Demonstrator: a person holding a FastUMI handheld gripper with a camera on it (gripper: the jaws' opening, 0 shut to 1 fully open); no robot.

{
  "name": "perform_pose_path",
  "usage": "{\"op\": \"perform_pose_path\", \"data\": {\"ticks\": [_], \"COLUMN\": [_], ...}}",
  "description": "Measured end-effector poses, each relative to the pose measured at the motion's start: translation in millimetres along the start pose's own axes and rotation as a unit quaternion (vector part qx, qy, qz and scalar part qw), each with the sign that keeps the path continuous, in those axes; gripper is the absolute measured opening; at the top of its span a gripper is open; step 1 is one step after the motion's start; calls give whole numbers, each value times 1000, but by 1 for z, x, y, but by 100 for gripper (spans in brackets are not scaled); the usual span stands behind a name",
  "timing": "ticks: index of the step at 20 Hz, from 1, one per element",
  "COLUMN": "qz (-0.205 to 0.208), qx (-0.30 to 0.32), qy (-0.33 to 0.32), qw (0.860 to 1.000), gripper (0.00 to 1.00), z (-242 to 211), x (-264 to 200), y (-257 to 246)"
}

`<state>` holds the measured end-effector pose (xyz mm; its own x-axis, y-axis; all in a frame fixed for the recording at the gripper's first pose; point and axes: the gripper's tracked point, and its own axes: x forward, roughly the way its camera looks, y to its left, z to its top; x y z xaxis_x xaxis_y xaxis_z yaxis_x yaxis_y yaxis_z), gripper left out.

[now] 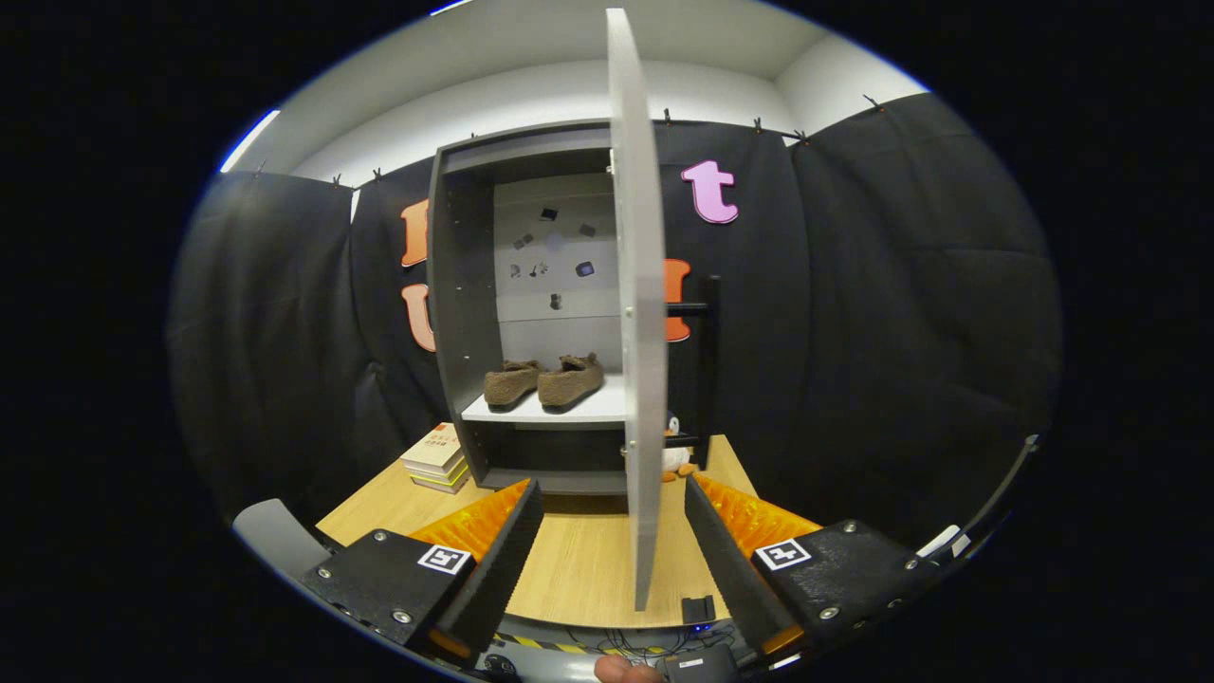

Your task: Open the shoe cabinet door, grab the shoes and put them into the shoe cabinet, then close the shoe cabinet door.

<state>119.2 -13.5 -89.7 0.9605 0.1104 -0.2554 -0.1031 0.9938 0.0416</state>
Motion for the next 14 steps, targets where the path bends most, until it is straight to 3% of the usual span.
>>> {"op": "perform_pose_path", "data": {"ticks": [7,14], "qz": [-37,-27], "qx": [23,21], "qy": [0,-6], "qw": [999,999], "gripper": [93,93], "z": [-1,15], "x": [6,42], "y": [-68,-68]}}
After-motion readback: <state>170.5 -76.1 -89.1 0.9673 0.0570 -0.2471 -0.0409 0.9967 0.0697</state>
